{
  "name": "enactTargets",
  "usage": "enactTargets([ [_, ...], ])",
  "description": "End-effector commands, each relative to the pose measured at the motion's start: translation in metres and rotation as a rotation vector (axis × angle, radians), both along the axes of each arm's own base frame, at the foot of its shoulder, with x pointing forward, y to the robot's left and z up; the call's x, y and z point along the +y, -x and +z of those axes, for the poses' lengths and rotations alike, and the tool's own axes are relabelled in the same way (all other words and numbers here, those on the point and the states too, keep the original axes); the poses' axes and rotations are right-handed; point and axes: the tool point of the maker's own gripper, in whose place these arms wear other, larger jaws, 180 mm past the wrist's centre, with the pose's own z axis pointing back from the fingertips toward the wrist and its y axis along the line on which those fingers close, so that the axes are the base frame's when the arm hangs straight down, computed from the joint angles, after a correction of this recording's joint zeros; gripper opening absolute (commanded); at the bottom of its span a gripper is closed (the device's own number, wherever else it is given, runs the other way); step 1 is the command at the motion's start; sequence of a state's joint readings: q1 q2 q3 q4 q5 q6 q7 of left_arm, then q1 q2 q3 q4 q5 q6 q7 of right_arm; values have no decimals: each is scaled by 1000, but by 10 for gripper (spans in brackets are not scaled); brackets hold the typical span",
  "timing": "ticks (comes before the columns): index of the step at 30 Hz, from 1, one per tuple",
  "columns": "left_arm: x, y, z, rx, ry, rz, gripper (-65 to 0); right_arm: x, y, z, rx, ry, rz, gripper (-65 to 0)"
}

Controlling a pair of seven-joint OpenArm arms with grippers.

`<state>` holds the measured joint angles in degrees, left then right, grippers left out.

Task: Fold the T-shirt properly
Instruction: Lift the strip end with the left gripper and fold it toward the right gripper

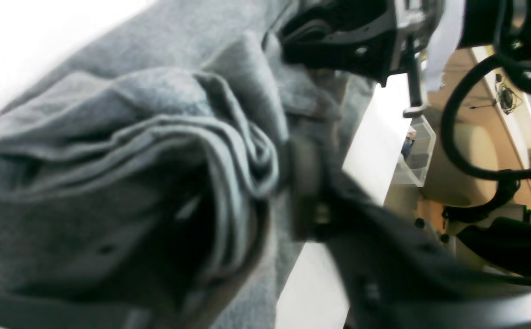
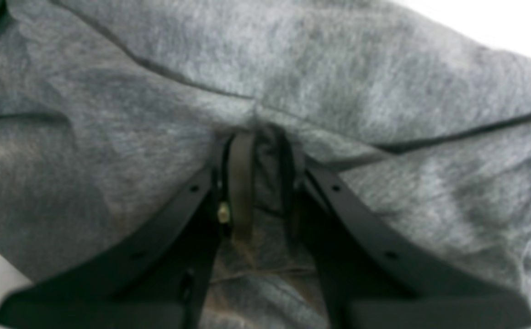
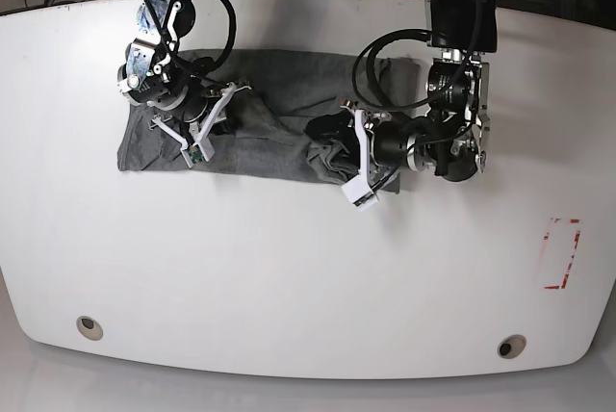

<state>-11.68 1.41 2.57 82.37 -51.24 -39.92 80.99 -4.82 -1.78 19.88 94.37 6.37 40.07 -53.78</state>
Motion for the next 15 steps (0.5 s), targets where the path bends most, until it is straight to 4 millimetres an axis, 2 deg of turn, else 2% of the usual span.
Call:
enactTargets([
  [1,-9,-15,23,-62,53,3,-403,-1,-2,2,-3,10,3,-549],
  [5,-14,-19,36,-81,94,-2,-397,-1,-2,2,-3,10,3,-549],
  [8,-30,-20,61,-92,219,-20,-396,-1,-2,2,-3,9,3,-549],
  [11,-35,-21,77,-97,298,-32,-396,-1,-2,2,-3,9,3,-549],
  [14,-31,-26,84,-111,315,-25,-396,-1,-2,2,-3,9,3,-549],
  [15,-22,-30,83,-118,301,-9,-396,-1,-2,2,-3,9,3,-549],
])
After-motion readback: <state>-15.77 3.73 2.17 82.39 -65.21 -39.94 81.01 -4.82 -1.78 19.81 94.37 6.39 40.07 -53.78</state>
